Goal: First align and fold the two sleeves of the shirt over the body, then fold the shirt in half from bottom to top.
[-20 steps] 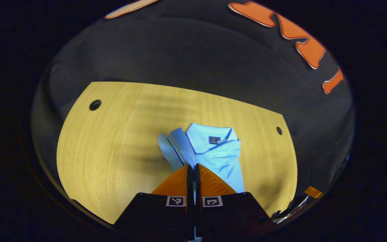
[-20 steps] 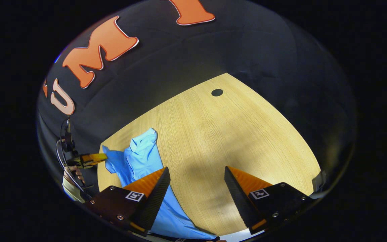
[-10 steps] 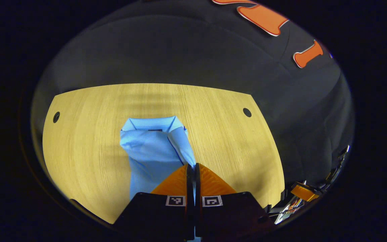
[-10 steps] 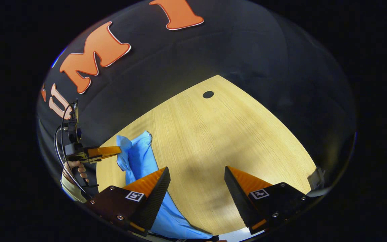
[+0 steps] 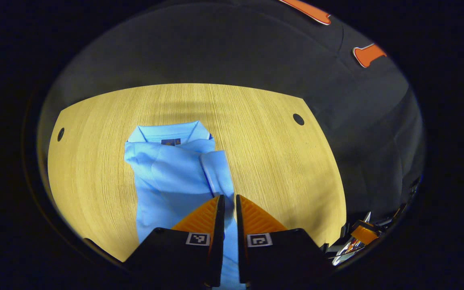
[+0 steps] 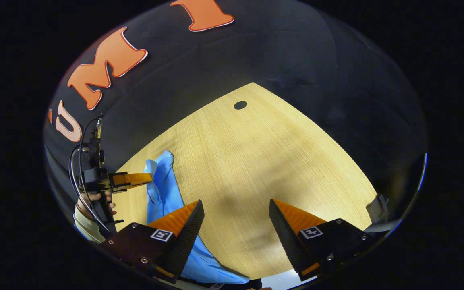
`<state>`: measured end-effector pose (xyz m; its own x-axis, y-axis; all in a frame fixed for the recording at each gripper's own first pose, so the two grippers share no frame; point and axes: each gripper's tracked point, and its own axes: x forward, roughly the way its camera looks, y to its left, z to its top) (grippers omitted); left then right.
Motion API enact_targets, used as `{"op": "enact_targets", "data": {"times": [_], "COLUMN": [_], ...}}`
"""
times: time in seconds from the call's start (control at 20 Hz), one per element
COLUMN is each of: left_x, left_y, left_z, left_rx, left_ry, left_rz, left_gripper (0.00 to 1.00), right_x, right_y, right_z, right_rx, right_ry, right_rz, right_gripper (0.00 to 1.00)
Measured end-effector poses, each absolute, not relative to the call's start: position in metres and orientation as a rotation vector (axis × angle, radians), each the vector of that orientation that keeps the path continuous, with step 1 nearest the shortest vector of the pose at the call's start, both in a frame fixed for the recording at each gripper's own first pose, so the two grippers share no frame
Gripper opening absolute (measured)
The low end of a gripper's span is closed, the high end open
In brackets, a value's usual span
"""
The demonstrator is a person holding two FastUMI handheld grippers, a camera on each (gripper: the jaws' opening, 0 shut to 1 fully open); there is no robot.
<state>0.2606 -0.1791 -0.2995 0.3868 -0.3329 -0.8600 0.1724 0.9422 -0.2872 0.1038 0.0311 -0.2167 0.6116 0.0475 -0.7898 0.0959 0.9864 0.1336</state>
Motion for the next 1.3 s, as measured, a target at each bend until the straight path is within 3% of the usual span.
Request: {"op": "enact_targets", "data": {"times": [0.05,0.2,0.25,0.35,0.8,1.3], "left_x": [0.263,0.256,0.255,0.254,0.183,0.072], "left_y": [-0.185,-0.174,-0.165,-0.147,-0.055,0.025], "left_z": [-0.298,-0.284,-0.277,-0.272,-0.247,-0.296], "left_rx": [-0.192,-0.2,-0.189,-0.177,-0.156,-0.109], "left_ry": [1.11,1.08,1.067,1.035,1.005,1.095], "left_rz": [-0.326,-0.319,-0.299,-0.256,-0.181,-0.099], "left_gripper": [0.27,0.88,0.88,1.0,1.0,1.0], "right_x": [0.103,0.104,0.104,0.102,0.081,0.005], "right_y": [0.034,0.051,0.056,0.07,0.137,0.156], "right_z": [-0.219,-0.221,-0.223,-0.227,-0.262,-0.31], "right_rx": [0.164,0.145,0.135,0.11,-0.035,-0.179], "right_ry": [0.919,0.933,0.938,0.952,1.032,1.129], "right_rz": [-0.019,0.012,0.024,0.051,0.168,0.164], "right_gripper": [0.99,0.98,0.98,0.99,0.99,0.99]}}
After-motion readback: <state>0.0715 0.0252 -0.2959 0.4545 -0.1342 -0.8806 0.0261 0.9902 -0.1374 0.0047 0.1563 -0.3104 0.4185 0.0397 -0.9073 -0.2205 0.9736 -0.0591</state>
